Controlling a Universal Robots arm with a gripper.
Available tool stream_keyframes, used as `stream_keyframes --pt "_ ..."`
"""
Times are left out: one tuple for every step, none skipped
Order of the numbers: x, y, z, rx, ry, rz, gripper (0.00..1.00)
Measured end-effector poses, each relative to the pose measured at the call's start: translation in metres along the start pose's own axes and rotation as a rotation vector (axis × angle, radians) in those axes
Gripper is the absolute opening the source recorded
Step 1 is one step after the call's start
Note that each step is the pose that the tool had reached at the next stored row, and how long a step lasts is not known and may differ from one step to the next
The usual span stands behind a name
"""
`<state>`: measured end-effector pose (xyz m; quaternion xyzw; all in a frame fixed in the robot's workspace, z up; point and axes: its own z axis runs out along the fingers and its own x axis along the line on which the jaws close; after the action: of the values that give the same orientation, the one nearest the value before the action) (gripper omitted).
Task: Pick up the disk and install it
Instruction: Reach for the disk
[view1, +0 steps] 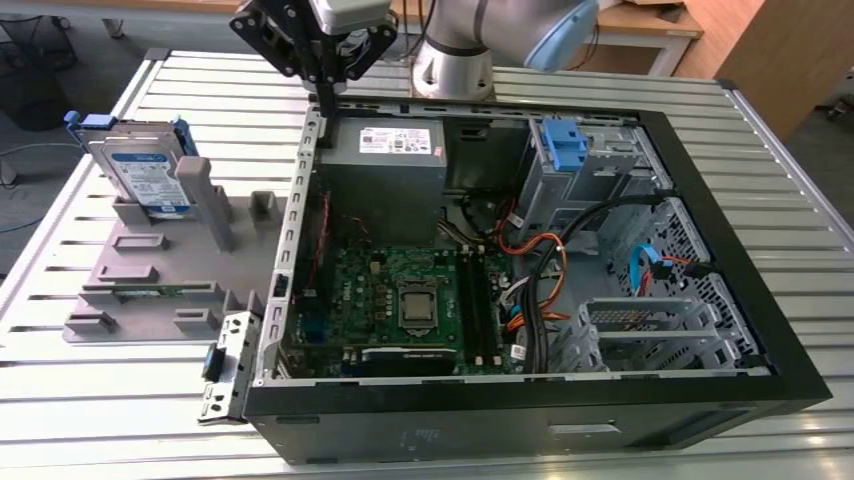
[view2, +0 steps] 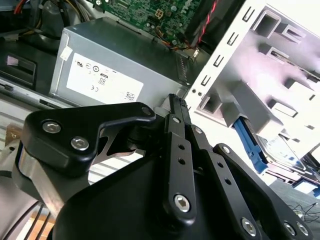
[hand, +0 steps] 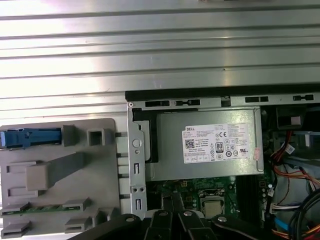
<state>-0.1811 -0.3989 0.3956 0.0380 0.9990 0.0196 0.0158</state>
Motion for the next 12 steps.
stream_keyframes --pt "0.0019 -0.0001 0.0000 0.0000 0.0000 0.000 0.11" --pt "0.0035 -0.0003 0.0000 0.0000 -0.0001 0.000 0.11" --pt "0.0049 -0.0004 0.0000 0.0000 -0.0001 0.000 0.11" --pt "0.0060 -0.0005 0.0000 -0.0001 -0.0001 0.000 0.11" --pt "0.0070 -0.0005 -0.0001 0.0000 -0.0001 0.000 0.11" --pt "0.0079 -0.0006 -0.0001 0.0000 -0.0001 0.000 0.11" --pt "0.0087 -0.0007 -0.0001 0.0000 -0.0001 0.001 0.11" --pt "0.0095 -0.0007 -0.0001 -0.0001 -0.0001 0.000 0.11" --pt "0.0103 -0.0008 -0.0002 -0.0001 -0.0002 0.000 0.11" --pt "0.0109 -0.0008 -0.0002 0.0000 -0.0001 0.000 0.11" --pt "0.0116 -0.0009 -0.0002 0.0000 -0.0001 0.000 0.11" --pt "0.0125 -0.0010 -0.0003 0.0000 -0.0001 0.001 0.11"
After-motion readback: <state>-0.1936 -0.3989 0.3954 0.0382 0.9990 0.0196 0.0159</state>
